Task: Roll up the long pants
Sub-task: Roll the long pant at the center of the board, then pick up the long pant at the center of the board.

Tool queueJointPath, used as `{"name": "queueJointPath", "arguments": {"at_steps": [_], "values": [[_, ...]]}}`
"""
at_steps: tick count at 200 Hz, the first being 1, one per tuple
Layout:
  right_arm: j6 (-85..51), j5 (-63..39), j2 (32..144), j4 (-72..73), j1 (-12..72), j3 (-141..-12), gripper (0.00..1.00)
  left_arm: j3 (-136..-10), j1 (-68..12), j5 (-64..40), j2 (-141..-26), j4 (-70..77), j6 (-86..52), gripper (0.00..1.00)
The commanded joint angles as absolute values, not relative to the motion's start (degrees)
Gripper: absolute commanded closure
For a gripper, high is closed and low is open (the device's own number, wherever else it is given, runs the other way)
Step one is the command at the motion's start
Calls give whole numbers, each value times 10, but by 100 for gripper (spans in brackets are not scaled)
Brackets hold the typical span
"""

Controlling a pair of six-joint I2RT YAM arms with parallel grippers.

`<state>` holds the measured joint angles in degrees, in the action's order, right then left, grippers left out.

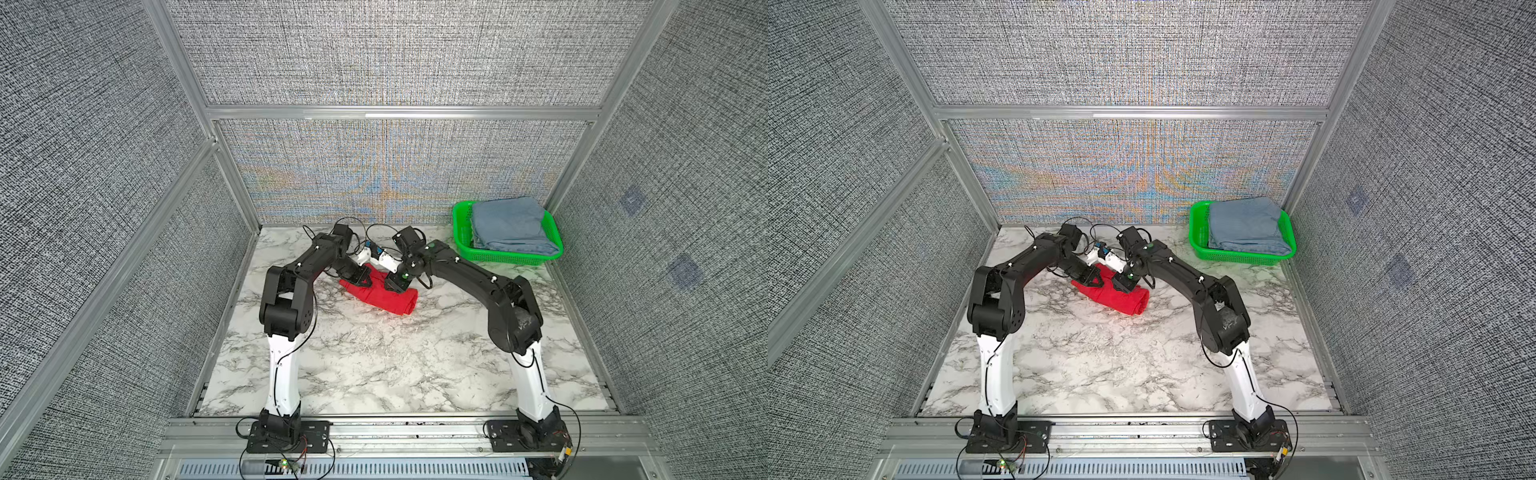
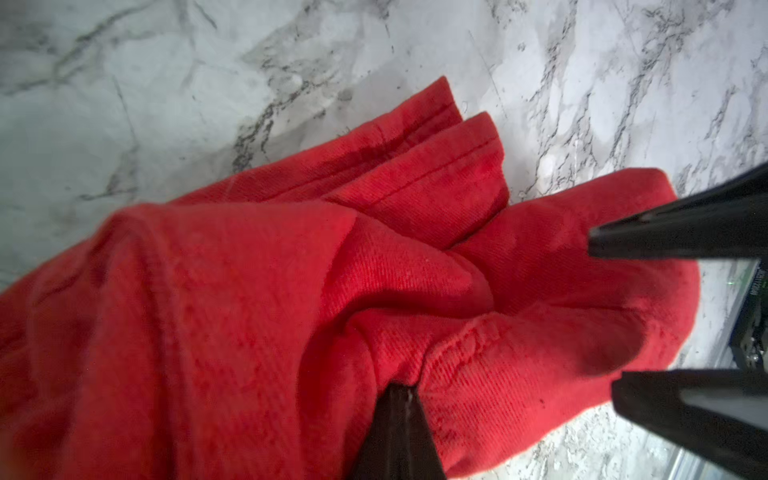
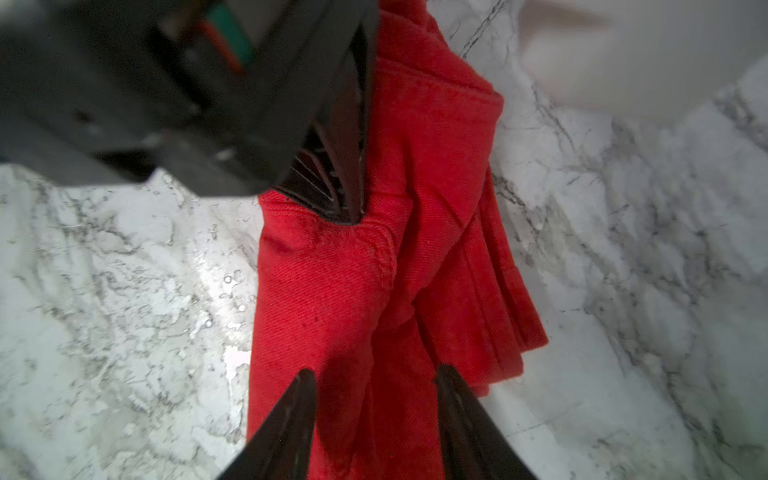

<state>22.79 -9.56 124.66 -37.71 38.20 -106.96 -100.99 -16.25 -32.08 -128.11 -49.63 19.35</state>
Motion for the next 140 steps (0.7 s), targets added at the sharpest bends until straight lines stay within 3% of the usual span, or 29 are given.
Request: {"name": "queueJointPath", "arguments": {"at_steps": [1, 74, 140], "values": [[254, 10, 1229, -331, 410, -1041, 44, -1006, -162, -190, -1304, -506, 184, 98], [267, 77, 1227, -310, 460, -1008, 28, -1048, -162, -192, -1331, -547, 175, 98], [277, 54, 1255, -321, 460, -1004, 24, -1068, -162, -197, -1342, -569, 175, 98]]}}
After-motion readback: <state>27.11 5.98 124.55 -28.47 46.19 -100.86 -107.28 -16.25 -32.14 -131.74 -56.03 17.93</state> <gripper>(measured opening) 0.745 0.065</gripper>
